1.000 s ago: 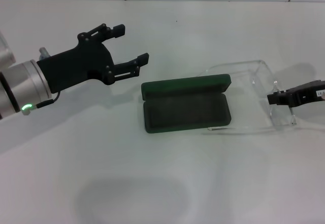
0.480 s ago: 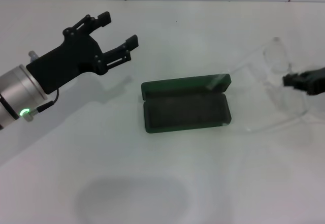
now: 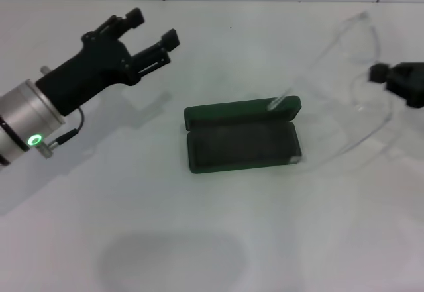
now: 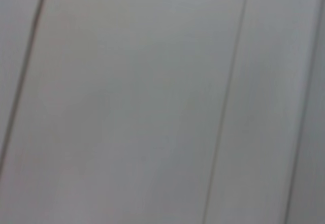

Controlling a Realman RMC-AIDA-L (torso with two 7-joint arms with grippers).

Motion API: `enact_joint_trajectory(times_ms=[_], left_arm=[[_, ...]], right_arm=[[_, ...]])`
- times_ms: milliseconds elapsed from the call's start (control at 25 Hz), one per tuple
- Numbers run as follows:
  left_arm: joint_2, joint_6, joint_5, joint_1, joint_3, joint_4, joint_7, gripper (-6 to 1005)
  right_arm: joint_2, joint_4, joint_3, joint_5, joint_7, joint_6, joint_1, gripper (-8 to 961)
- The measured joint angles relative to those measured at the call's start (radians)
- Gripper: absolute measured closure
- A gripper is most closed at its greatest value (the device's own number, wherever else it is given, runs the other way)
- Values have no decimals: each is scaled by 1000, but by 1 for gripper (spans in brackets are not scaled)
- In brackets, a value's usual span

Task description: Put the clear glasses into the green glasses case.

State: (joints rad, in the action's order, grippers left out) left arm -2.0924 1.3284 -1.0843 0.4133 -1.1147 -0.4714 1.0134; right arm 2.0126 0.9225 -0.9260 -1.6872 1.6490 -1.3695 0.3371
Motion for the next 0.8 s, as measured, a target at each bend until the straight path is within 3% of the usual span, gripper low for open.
enact_joint_trajectory(times_ms=[160,360,520,800], left_arm=[[0,28,-4,52,-32,32,33,120],[2,42,-8,113,-141,51,70,123],[0,101,-2,122,-193,49,54,127],[-1,321,-1,120,-200,52,-34,133]], right_arm=[[0,-45,-8,-11,-45,-76,45,896],[7,-101,-12,-3,-108,-122,92,900],[5,-169,-22,1,-112,-139,150,900],[0,-223,-22,-5,-73,-169,214,902]])
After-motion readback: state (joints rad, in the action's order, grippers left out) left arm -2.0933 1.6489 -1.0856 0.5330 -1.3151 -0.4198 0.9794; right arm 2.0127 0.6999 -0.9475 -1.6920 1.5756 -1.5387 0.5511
